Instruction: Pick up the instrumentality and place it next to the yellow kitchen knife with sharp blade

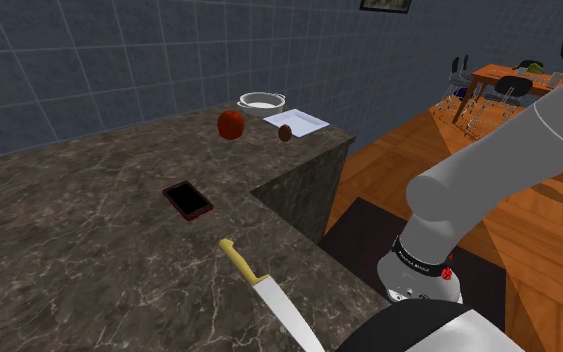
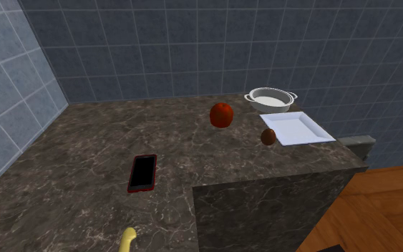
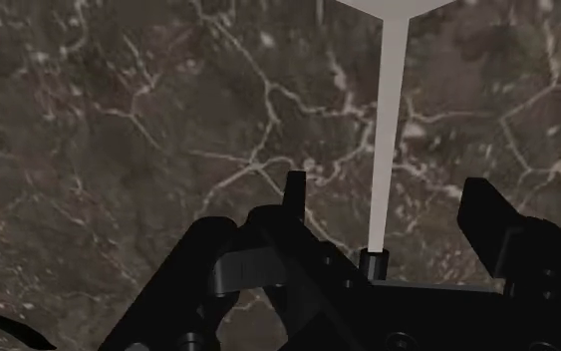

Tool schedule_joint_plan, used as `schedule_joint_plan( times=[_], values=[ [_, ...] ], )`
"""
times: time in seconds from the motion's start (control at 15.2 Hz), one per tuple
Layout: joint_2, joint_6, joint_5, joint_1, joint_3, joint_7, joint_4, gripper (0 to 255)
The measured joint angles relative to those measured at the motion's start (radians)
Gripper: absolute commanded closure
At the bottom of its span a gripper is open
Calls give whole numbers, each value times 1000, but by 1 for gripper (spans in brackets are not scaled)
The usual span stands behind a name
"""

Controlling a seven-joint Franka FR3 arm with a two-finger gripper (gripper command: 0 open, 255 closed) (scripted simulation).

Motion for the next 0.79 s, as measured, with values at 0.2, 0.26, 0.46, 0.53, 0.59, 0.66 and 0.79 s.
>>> schedule_joint_plan(
  times=[0.2, 0.26, 0.46, 0.53, 0.59, 0.66, 0.79],
  values=[
    [0, 0, 0, 0, 0, 0, 0, 0],
    [0, 0, 0, 0, 0, 0, 0, 0],
    [36, -56, -46, 41, -49, 32, 38, 0],
    [43, -75, -57, 47, -60, 39, 54, 0],
    [52, -86, -67, 56, -71, 44, 60, 0],
    [57, -94, -73, 62, -78, 48, 66, 0],
    [60, -98, -77, 66, -83, 50, 67, 0]
  ],
)
